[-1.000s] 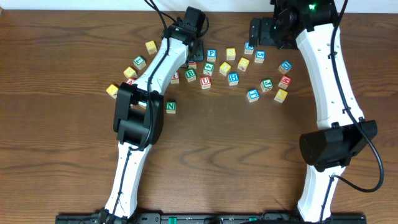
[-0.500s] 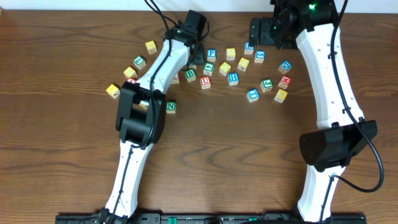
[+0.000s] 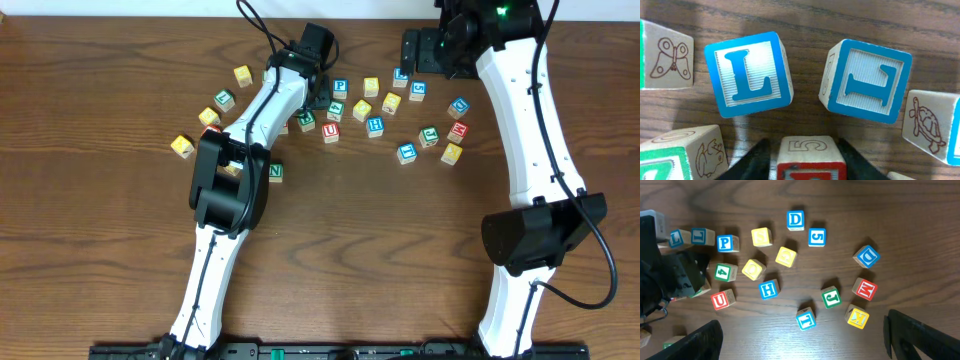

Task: Spell out NEURIPS
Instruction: 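Lower the left gripper and close it on the red E block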

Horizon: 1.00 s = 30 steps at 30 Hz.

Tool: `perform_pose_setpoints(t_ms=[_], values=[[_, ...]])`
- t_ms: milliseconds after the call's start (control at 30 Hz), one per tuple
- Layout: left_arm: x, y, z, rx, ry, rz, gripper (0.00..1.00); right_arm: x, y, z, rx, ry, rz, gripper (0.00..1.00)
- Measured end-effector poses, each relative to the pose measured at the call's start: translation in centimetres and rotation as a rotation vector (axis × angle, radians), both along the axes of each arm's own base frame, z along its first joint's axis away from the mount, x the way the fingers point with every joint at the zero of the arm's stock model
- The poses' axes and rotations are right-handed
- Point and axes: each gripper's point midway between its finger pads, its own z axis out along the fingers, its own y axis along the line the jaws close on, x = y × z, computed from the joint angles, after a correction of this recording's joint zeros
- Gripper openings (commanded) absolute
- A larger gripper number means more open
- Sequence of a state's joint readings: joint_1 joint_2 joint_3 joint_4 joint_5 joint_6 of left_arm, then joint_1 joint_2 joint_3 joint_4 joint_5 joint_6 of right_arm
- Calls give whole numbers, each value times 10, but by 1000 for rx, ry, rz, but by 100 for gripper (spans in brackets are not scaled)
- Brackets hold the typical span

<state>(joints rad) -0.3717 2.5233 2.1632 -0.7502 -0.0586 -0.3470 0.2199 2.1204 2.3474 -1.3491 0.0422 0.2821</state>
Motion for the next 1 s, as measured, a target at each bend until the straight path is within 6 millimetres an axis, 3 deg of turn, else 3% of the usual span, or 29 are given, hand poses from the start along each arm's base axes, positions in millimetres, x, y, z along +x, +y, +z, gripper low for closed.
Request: perform_pose_setpoints(t_ms=[367,467,567,733,900,1000], values=[[0,0,1,6,-3,-18,31,0,0,0,0,0,0,99],[1,0,13,3,-20,-26,31,0,0,0,0,0,0,99],[4,-1,42,-13,-67,-28,31,0,0,0,0,0,0,99],[-6,3,119,-41,-144,-29,31,0,0,0,0,0,0,99],[-46,17,196,-51,-172,-32,31,0,0,0,0,0,0,99],[-76,27,219,-38,-137,-35,31,0,0,0,0,0,0,99]])
